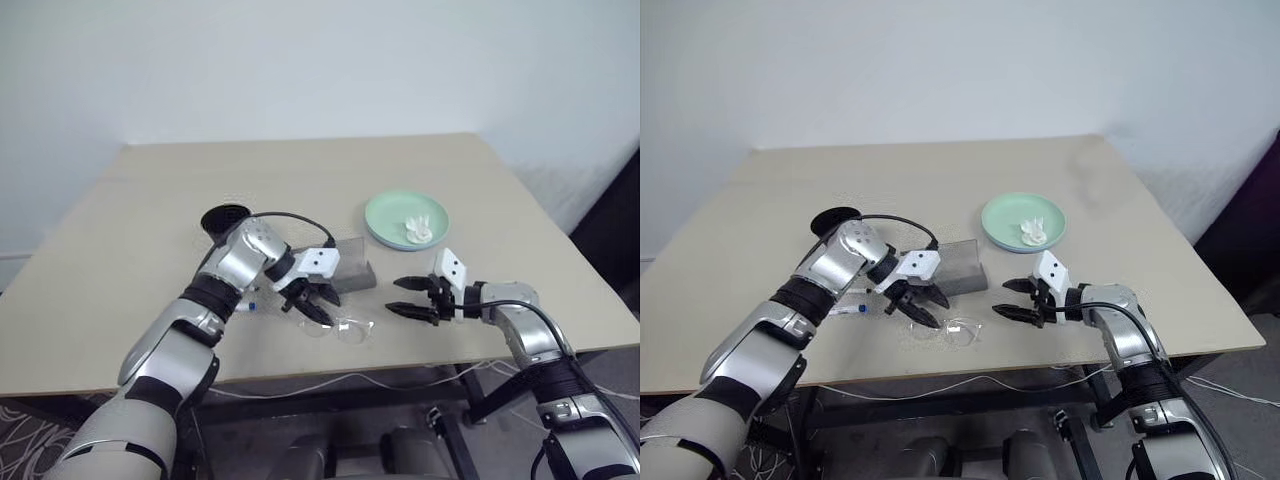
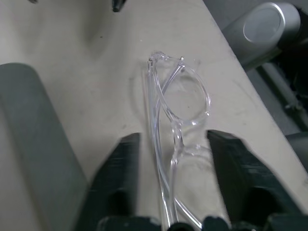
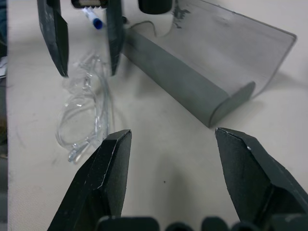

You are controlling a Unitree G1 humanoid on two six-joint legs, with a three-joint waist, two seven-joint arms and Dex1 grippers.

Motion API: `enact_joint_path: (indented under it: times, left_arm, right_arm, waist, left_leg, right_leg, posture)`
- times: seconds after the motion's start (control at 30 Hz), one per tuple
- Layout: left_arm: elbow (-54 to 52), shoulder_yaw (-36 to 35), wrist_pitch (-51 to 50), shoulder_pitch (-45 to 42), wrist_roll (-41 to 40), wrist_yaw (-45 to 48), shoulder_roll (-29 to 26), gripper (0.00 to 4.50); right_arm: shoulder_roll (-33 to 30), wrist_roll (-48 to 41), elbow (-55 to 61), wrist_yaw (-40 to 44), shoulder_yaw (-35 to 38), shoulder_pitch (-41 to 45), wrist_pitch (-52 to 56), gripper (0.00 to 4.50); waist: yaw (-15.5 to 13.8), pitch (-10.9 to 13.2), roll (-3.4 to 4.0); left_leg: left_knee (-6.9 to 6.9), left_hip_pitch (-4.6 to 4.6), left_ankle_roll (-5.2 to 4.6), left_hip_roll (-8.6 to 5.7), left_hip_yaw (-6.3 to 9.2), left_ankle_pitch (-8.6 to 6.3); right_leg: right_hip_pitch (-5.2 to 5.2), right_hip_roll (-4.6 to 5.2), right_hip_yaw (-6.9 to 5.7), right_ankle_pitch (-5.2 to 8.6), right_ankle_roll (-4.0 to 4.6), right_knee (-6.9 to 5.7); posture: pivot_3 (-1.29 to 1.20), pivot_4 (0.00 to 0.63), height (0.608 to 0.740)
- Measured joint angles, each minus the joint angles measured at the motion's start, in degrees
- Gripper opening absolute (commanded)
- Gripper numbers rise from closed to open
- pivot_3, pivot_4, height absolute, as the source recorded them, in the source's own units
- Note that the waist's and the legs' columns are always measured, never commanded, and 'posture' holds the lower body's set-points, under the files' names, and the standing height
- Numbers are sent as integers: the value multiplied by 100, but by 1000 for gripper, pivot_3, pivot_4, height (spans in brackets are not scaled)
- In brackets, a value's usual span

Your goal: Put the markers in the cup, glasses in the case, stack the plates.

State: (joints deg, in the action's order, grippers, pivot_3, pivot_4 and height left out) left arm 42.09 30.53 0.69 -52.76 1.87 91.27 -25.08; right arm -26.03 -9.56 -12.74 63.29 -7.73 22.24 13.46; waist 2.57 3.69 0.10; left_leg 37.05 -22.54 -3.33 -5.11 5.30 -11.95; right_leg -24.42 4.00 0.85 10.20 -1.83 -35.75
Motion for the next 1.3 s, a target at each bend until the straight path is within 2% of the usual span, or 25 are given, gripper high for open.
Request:
enact_joint_path:
  times: [0.3,0.4,0.5,0.73,0.8,0.83,1.17,1.3]
  left_arm:
    - [116,-4,415,46,268,-153,88,2010]
    - [114,-4,456,75,294,-153,89,1401]
    - [62,-12,456,82,293,-151,91,444]
    - [-38,-35,448,133,292,-150,68,444]
    - [-82,-40,437,152,289,-146,61,64]
    - [-106,-60,426,159,280,-145,61,15]
    - [-404,-204,154,294,260,-81,37,15]
    - [-585,-334,-245,322,32,20,48,15]
  right_arm:
    - [41,-87,257,-247,-1,-177,106,3021]
    - [46,-126,262,-326,-1,-212,119,3021]
    - [51,-156,263,-375,-1,-212,120,3021]
    - [50,-166,262,-438,-1,-211,110,3021]
    - [50,-166,261,-439,-1,-210,89,3021]
    - [51,-166,258,-441,-1,-204,76,3021]
    - [49,-166,234,-485,-1,-67,1,3021]
    - [44,-166,167,-564,13,-11,-43,3021]
  waist:
    - [0,1,-1]
    - [0,1,-2]
    - [0,1,-2]
    - [0,0,-1]
    - [1,0,-2]
    - [0,0,-2]
    - [0,-1,-2]
    - [0,-1,-3]
  left_leg:
    - [14,0,0,0,0,0]
    - [21,-1,-2,0,0,0]
    - [24,-1,-2,0,0,0]
    - [26,0,-3,0,0,1]
    - [26,0,-3,0,-1,1]
    - [26,0,-3,0,-1,1]
    - [29,1,-4,-1,-1,1]
    - [30,0,-4,-1,-1,1]
  right_leg:
    - [9,-1,-1,-7,-11,-1]
    - [10,-1,-1,-10,-15,-2]
    - [12,-1,-1,-12,-18,-2]
    - [13,-1,-1,-13,-20,-2]
    - [13,-1,-1,-13,-20,-2]
    - [13,-1,-1,-13,-20,-2]
    - [14,-1,-1,-14,-21,-4]
    - [14,-2,-1,-14,-21,-4]
  posture:
    - [0,0,740]
    - [0,0,740]
    - [0,0,740]
    - [0,0,740]
    - [0,0,740]
    - [0,0,740]
    - [0,0,740]
    - [0,0,740]
